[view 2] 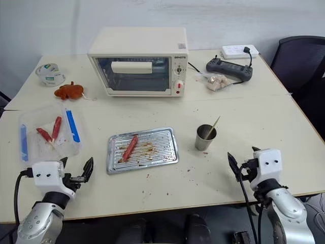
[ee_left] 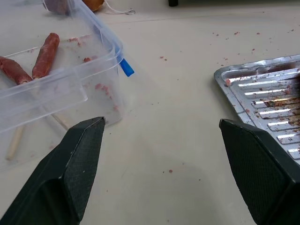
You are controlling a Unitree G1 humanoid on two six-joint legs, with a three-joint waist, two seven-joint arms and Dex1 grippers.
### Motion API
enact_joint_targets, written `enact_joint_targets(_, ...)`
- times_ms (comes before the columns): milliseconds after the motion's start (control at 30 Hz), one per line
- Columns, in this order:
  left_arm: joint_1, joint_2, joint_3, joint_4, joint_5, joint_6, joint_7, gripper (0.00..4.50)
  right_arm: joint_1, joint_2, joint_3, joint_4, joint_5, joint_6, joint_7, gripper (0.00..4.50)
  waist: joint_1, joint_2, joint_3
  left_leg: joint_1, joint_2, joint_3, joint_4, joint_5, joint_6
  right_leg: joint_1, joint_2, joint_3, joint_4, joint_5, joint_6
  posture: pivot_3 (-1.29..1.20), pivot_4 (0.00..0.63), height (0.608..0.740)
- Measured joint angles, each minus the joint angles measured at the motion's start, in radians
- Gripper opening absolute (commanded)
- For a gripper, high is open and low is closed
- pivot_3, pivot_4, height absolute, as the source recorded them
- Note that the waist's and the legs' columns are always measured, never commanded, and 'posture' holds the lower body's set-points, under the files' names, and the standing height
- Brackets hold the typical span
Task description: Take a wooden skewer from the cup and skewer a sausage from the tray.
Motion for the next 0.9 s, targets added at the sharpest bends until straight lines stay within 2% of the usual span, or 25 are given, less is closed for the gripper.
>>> enact_joint_targets(333,0.055,0.016,0.04,0.004,-0.038,-0.031,-0.105,4.13,0.038,-0.105,0.002,0.001,0.099,0.007,0.177,4.5,0.0,0.0,0.0,0.0,0.0,0.0,0.0,-0.001,0.001,0.0,0.0,0.0,0.0,0.0,-0.001,0.0,0.15,0.74)
enact_joint_targets(533,0.147,0.122,0.082,0.006,-0.134,-0.035,-0.295,4.13,0.064,-0.192,0.002,0.002,0.175,0.037,0.303,4.5,0.001,0.0,0.0,0.0,0.0,-0.001,0.0,-0.001,0.002,0.0,0.0,-0.001,-0.001,-0.001,-0.001,0.0,0.15,0.74)
enact_joint_targets(667,0.152,0.196,0.128,0.029,-0.17,-0.044,-0.387,4.13,0.068,-0.249,0.0,0.013,0.216,0.059,0.376,4.5,0.001,0.0,0.0,0.0,0.0,-0.001,0.0,-0.001,0.002,0.0,0.0,-0.001,-0.001,-0.001,-0.001,0.0,0.15,0.74)
enact_joint_targets(900,0.153,0.216,0.151,0.048,-0.192,-0.048,-0.454,4.13,0.063,-0.27,0.0,0.028,0.242,0.07,0.413,4.5,0.002,0.0,0.0,0.0,0.0,-0.001,0.0,-0.002,0.002,0.001,-0.001,-0.001,-0.002,-0.001,-0.001,0.0,0.15,0.74)
